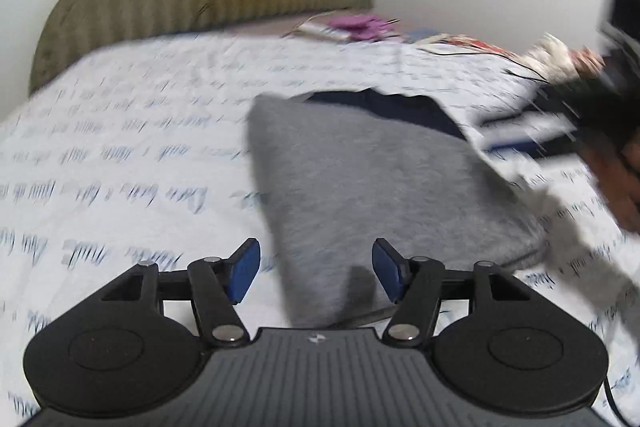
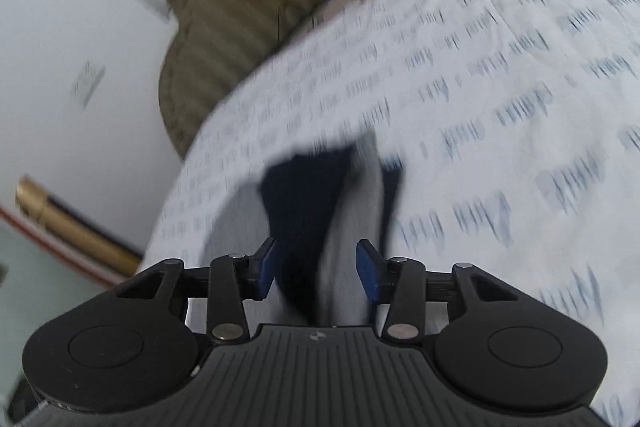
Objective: Fold small clothes
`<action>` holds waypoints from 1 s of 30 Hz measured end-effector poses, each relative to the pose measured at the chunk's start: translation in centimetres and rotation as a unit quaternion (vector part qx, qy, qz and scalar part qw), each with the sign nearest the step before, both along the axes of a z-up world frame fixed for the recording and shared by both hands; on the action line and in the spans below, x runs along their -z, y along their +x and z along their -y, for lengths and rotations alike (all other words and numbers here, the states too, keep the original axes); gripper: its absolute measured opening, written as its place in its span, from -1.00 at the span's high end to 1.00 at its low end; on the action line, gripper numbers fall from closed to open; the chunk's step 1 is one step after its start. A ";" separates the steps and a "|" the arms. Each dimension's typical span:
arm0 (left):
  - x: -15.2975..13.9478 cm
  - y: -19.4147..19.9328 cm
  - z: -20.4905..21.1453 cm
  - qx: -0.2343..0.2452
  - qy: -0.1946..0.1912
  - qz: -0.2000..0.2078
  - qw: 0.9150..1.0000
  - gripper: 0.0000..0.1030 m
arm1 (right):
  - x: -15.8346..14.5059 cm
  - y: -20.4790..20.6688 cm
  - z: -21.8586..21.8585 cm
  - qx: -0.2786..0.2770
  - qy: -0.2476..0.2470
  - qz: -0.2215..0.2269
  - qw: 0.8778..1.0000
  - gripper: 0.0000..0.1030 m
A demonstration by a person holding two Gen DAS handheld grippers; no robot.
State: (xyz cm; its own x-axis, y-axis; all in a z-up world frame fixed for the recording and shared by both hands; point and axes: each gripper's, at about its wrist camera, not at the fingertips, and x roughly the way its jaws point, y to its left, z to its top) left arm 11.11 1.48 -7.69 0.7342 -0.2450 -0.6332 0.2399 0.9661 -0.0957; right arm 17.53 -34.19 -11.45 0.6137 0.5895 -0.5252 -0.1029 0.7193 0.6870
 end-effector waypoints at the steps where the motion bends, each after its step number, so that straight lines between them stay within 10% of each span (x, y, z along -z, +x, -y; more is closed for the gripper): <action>1: 0.4 0.4 -0.7 -0.009 -0.013 -0.018 1.000 -0.19 | 0.4 -1.1 0.1 -0.009 -0.007 -0.011 1.000 0.13; 4: 1.8 1.9 -2.7 -0.031 -0.098 -0.097 0.990 -0.18 | 2.3 -3.8 -0.3 -0.030 -0.009 -0.047 0.998 0.13; 9: 3.1 3.9 -4.9 -0.034 -0.260 -0.188 0.946 0.03 | 4.8 -5.5 -1.6 -0.047 0.082 -0.084 0.992 0.12; 10: 3.2 4.3 -4.8 -0.036 -0.255 -0.194 0.946 0.44 | 5.0 -5.4 -1.9 -0.046 0.086 -0.085 0.992 0.27; 11: 3.3 4.7 -4.5 -0.040 -0.243 -0.199 0.949 0.61 | 5.2 -5.1 -2.2 -0.047 0.083 -0.090 0.991 0.61; 13: 3.5 5.4 -4.4 -0.047 -0.246 -0.216 0.944 0.71 | 5.0 -4.6 -2.7 -0.048 0.076 -0.096 0.991 0.62; 23: -4.1 2.4 -5.3 0.025 -0.250 -0.182 0.951 0.75 | -2.3 -7.7 -2.2 -0.098 0.089 -0.018 0.991 0.65; 30: 2.6 0.6 -4.7 -0.008 -0.194 -0.218 0.956 0.67 | 4.9 -9.2 -2.1 -0.068 0.063 -0.095 0.991 0.45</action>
State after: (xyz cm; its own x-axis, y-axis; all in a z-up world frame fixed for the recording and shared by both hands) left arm 11.67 6.17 -10.26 0.4273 -0.5145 -0.7434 0.0804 0.8406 -0.5356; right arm 8.34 -32.05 -16.30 0.4217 0.7285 -0.5399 -0.0537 0.6144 0.7871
